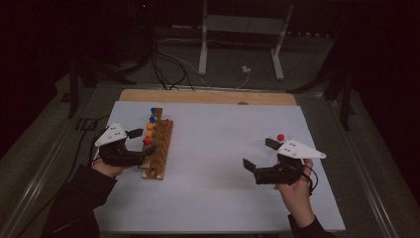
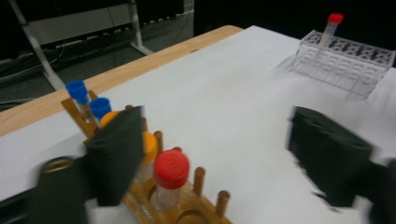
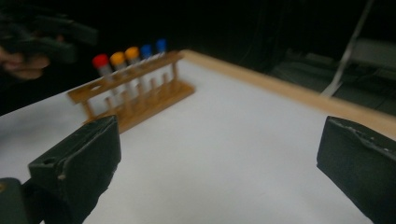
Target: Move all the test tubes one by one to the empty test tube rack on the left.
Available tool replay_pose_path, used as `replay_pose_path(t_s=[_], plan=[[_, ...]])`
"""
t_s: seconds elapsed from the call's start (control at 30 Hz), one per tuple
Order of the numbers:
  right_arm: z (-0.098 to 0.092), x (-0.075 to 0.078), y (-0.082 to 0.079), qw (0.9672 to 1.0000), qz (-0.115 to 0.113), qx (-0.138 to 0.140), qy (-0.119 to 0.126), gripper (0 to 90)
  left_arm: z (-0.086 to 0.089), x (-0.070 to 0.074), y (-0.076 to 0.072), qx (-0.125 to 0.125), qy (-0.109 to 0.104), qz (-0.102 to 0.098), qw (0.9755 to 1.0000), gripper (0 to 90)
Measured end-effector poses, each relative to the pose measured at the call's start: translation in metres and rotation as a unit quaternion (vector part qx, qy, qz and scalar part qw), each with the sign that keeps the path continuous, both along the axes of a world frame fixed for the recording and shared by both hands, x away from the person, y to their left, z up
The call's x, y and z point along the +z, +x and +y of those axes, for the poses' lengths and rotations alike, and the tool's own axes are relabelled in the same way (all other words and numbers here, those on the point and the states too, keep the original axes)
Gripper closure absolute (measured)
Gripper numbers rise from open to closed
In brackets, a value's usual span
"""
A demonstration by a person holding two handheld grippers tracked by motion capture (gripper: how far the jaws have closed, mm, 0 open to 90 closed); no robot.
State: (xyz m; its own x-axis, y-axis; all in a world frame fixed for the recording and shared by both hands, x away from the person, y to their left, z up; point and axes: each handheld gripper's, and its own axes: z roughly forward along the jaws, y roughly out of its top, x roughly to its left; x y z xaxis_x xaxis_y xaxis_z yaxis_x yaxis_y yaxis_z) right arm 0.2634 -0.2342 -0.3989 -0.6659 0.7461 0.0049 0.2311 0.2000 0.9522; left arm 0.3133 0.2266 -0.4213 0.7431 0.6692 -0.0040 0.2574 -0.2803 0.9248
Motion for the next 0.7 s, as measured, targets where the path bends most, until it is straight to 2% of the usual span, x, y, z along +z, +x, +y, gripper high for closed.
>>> replay_pose_path(t_s=[0.07, 0.1, 0.17, 0.23, 0.3, 0.37, 0.43, 0.53, 0.63, 0.7], plan=[[-0.013, 0.004, 0.004, 0.9997, -0.02, -0.008, 0.006, 0.2, -0.001, 0.003, -0.003, -0.01, -0.009, 0.003, 0.9999, 10.7], [-0.019, 0.005, 0.007, 0.9996, -0.021, -0.016, 0.007, 4.2, -0.001, 0.004, -0.005, -0.018, -0.014, 0.003, 0.9997, 7.9], [-0.032, 0.007, 0.011, 0.9992, -0.022, -0.032, 0.008, 6.2, -0.001, 0.005, -0.007, -0.035, -0.02, -0.002, 0.9992, 1.6], [-0.044, 0.007, 0.016, 0.9984, -0.022, -0.052, 0.005, 6.0, 0.0, 0.006, -0.01, -0.043, -0.027, -0.007, 0.9987, 1.5], [-0.054, 0.006, 0.021, 0.9972, 0.003, -0.075, -0.001, 5.4, 0.002, 0.007, -0.011, -0.049, -0.035, -0.008, 0.9982, 1.5], [-0.063, 0.002, 0.026, 0.9955, 0.012, -0.093, -0.007, 7.4, 0.003, 0.007, -0.012, -0.049, -0.037, -0.008, 0.9981, 1.5], [-0.069, -0.005, 0.032, 0.9938, 0.03, -0.106, -0.015, 7.7, 0.003, 0.006, -0.012, -0.051, -0.034, -0.01, 0.9981, 1.5], [-0.075, -0.017, 0.039, 0.99, 0.05, -0.129, -0.027, 7.7, 0.003, 0.005, -0.013, -0.052, -0.032, -0.01, 0.9981, 1.5], [-0.077, -0.029, 0.045, 0.9846, 0.074, -0.154, -0.036, 7.8, 0.004, 0.004, -0.013, -0.052, -0.034, -0.01, 0.998, 1.5], [-0.078, -0.038, 0.05, 0.982, 0.094, -0.159, -0.038, 12.5, 0.004, 0.004, -0.013, -0.05, -0.034, -0.01, 0.9981, 1.5]])
